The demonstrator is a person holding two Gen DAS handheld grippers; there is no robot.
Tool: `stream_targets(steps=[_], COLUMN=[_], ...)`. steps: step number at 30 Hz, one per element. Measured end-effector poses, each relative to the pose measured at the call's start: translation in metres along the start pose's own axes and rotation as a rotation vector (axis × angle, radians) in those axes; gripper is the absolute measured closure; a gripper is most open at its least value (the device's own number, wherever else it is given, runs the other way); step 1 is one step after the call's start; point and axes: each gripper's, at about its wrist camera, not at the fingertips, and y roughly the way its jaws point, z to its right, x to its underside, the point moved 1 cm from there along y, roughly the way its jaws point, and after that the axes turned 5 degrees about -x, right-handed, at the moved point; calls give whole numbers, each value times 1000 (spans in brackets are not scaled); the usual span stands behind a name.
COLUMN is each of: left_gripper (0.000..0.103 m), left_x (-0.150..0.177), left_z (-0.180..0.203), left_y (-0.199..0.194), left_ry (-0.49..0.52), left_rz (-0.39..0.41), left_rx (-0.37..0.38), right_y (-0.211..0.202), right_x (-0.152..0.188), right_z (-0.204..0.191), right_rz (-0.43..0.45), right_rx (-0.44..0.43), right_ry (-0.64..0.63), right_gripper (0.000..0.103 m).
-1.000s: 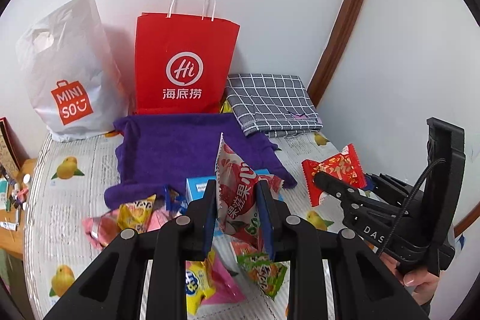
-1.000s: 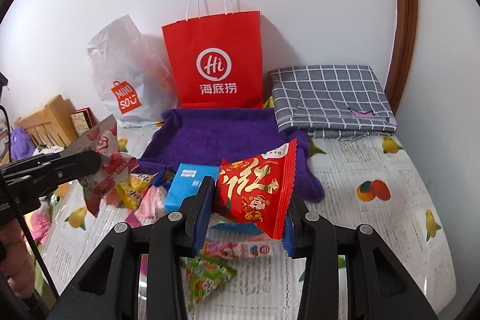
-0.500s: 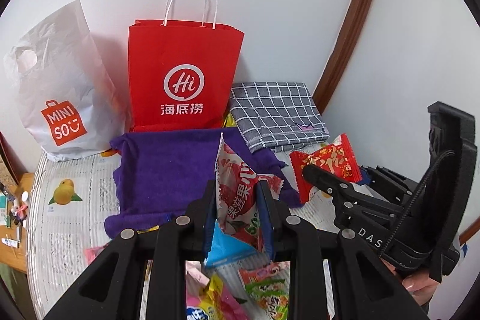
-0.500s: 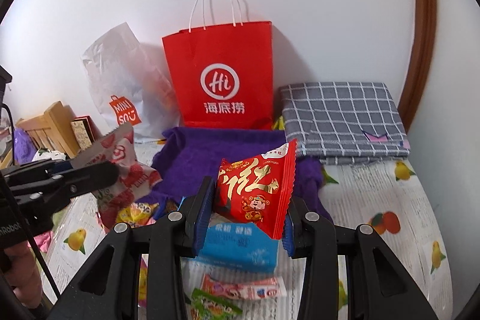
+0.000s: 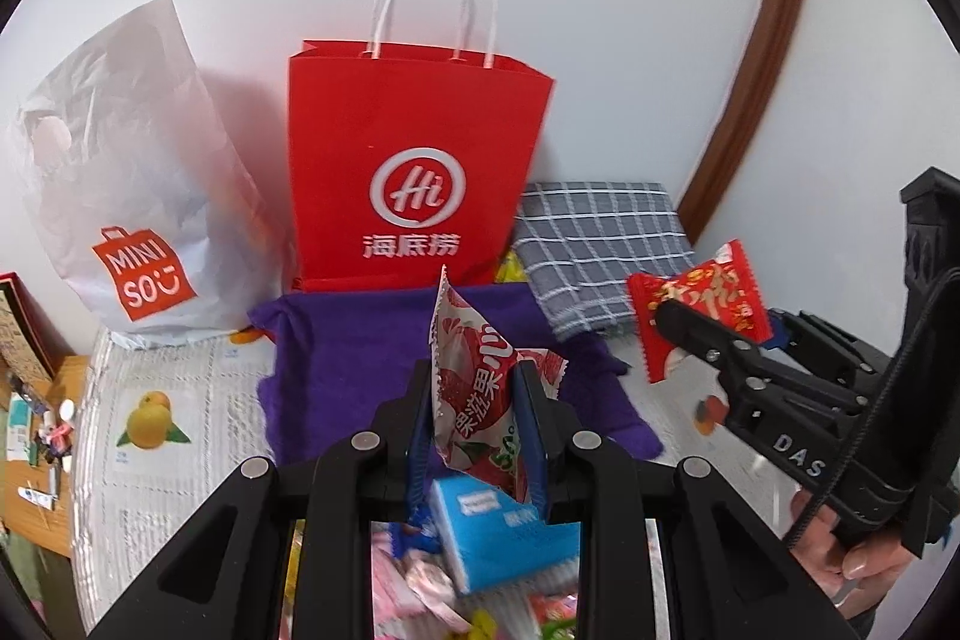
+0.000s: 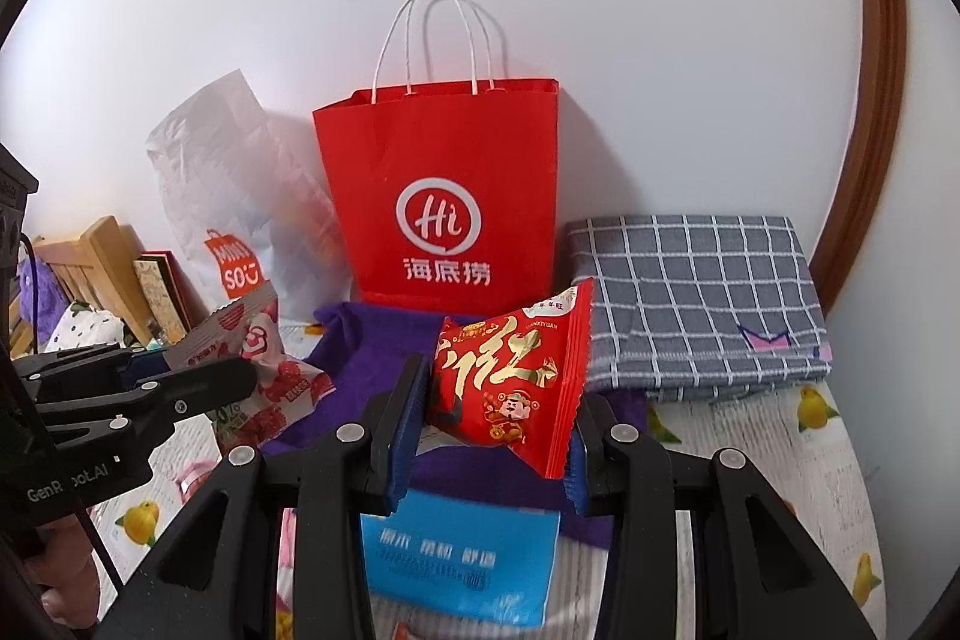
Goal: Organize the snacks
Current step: 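Carry both packets onto the purple towel and open both grippers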
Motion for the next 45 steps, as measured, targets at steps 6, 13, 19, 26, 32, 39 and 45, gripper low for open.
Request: stream_targets(steps=[6, 13, 19, 26, 32, 39, 45], left_gripper=[78, 78, 78, 78, 78, 78, 78], left_x=[-6, -25, -30, -12, 2, 10, 14], left_z=[-19, -41, -60, -72, -74, -72, -71], left_y=[31, 65, 98, 145, 171, 185, 194], left_ry=[-33, -61, -86, -104, -109, -95, -99], left_rz=[-32, -54, -81, -198, -275, -318, -347], left_rx=[-26, -50, -62, -52, -86, -109, -116], right_y=[31, 68, 98, 148, 177, 197, 209], right_x=[-2, -17, -21, -2, 22, 34, 39], right_z=[9, 27, 43, 59, 62, 61, 62], right_rz=[-31, -57, -86, -206, -335, -395, -432], right_rx=[-6, -3, -11, -22, -43, -33, -23], right_ry=[-6, -7, 3, -6, -30, -31, -20], right_gripper=[63, 63, 63, 63, 63, 63, 63])
